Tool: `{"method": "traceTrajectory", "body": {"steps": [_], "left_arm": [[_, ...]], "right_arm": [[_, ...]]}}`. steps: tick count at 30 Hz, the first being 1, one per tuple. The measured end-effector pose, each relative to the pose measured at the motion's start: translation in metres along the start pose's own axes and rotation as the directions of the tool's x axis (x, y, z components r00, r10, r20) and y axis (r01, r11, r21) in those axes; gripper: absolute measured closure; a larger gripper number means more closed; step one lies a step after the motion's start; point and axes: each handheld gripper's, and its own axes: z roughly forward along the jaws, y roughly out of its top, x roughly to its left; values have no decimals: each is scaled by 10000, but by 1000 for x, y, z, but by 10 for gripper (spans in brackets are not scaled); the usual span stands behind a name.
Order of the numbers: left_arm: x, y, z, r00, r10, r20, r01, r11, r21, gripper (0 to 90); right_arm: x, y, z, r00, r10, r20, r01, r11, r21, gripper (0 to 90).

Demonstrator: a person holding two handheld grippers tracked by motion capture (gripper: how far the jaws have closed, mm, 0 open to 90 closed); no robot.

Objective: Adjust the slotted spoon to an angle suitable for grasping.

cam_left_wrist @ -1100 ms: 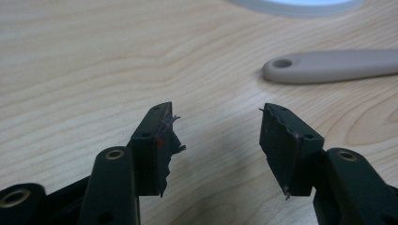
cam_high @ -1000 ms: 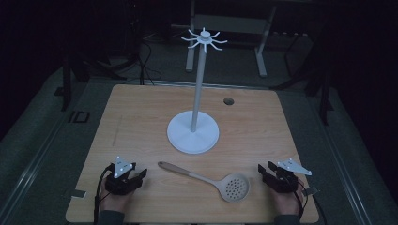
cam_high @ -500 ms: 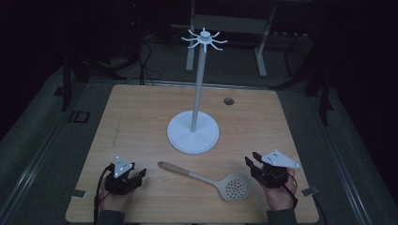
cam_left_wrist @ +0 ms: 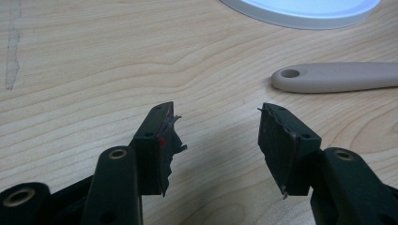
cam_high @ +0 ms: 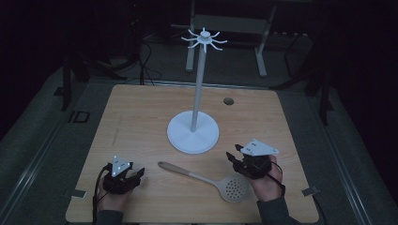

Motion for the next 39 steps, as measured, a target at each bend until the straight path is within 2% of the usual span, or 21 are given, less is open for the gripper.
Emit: {"method": "traceTrajectory", "body": {"steps": [4, 9, 15, 18, 22, 25, 29, 37, 39], "left_arm": [[0, 0, -1, 10000, 45, -28, -45, 10000, -9, 468], [1, 0, -2, 10000, -38, -61, 38, 10000, -45, 468], [1, -1, -2, 9999, -49, -147, 49, 10000, -49, 468], [2, -1, -2, 9999, -58, -134, 57, 10000, -30, 468], [2, 0, -2, 9999, -76, -116, 76, 10000, -29, 468], [2, -1, -2, 9999, -95, -107, 95, 9999, -32, 468], [2, 0, -2, 9999, -98, -83, 98, 10000, -19, 468], [3, 0, -3, 9998, -189, -52, 189, 9998, -35, 468], [3, 0, -2, 9998, -196, -34, 196, 9998, -28, 468]], "right_arm": [[6, 10, 7, 9991, -381, -169, 382, 9993, 34, 568], [8, 21, 13, 9980, -543, -326, 544, 9985, 49, 570], [8, 29, 21, 9986, -202, -492, 199, 9998, -77, 570], [10, 33, 26, 9975, 113, -697, -129, 9997, -223, 545], [12, 36, 31, 9964, 137, -831, -150, 9998, -147, 548], [17, 41, 38, 9960, -139, -884, 142, 9999, 34, 556], [20, 45, 42, 9950, -273, -961, 289, 9995, 151, 560], [29, 51, 52, 9888, -473, -1418, 541, 9975, 444, 582], [31, 53, 55, 9856, -658, -1555, 751, 9957, 546, 584]]}}
